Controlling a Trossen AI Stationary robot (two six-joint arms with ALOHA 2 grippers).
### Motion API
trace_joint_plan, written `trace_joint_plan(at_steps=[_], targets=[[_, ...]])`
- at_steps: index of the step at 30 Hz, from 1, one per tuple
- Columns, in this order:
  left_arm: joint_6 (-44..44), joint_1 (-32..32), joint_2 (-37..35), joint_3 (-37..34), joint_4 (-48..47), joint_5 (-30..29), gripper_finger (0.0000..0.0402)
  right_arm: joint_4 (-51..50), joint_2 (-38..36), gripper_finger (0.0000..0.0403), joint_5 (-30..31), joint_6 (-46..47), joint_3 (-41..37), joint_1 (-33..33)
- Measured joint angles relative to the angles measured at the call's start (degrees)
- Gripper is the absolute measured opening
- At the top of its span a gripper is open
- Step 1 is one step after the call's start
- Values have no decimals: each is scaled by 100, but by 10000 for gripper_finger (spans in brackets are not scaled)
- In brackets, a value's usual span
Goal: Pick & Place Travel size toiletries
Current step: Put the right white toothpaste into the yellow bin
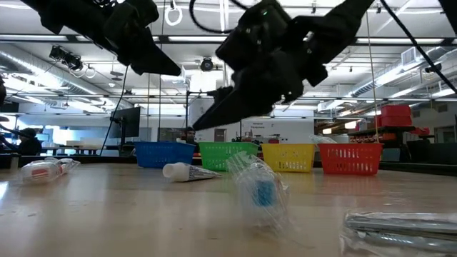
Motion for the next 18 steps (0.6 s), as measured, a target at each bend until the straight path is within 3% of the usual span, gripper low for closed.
trace_joint_plan(at_steps=[12, 18], targets=[[-12, 0, 4, 0, 109, 24, 79, -88, 865, 256, 5, -472, 434, 71], [-8, 0, 4, 0, 127, 46, 79, -191, 1032, 245, 23, -547, 473, 96]])
